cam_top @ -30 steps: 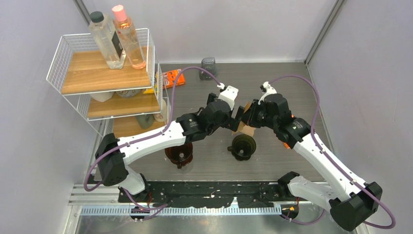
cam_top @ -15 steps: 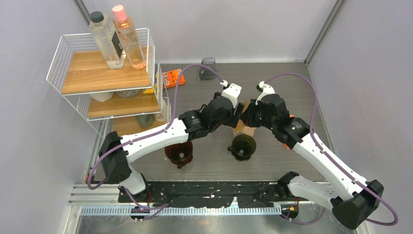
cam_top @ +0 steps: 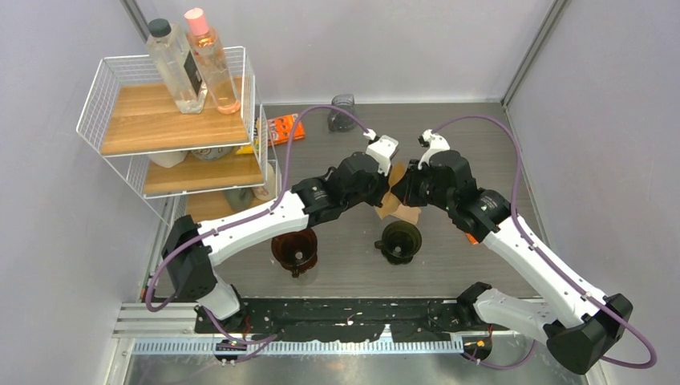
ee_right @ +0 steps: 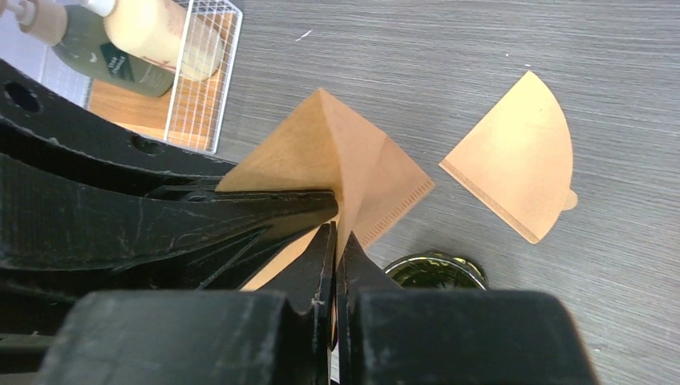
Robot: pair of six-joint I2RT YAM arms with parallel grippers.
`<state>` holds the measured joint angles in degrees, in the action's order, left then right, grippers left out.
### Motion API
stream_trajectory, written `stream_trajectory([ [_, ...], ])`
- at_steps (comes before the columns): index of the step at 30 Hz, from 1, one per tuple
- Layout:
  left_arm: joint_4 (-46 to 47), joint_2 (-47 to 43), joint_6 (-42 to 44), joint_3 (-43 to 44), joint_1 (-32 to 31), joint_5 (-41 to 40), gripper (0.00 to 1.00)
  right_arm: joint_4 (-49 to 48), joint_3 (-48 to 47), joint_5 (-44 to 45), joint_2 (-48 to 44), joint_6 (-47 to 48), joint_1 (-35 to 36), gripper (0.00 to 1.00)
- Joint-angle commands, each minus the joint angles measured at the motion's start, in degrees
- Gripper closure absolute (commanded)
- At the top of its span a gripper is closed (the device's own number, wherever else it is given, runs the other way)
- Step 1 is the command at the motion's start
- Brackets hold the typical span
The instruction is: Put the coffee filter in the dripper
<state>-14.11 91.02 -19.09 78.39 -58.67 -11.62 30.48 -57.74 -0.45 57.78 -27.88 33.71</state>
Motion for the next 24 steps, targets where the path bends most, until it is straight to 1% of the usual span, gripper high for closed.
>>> stream_trajectory([
  [1, 0.3, -2.3, 0.0, 0.6, 0.4, -3.1, 0.94, 2.2, -4.0, 3.6, 1.1, 2.1, 0.4, 0.95],
  [4, -2.6, -2.7, 0.1, 1.2, 0.4, -5.2, 0.94, 2.8, -4.3, 5.1, 1.5, 3.2, 0.4, 0.94],
  [10, -4.4, -3.7, 0.8, 0.8, 0.4, -9.2, 0.95, 5.5, -5.9, 7.0, 3.4, 4.4, 0.4, 0.93],
  [19, -5.9, -4.8, 2.9, 0.7, 0.4, -9.4, 0.96, 7.8, -7.9, 10.2, 5.0, 7.2, 0.3, 0.92],
  [24, -6.5, -5.1, 4.2, 1.0, 0.5, -7.4, 0.96, 7.7, -8.3, 10.4, 4.5, 9.7, 0.3, 0.92],
])
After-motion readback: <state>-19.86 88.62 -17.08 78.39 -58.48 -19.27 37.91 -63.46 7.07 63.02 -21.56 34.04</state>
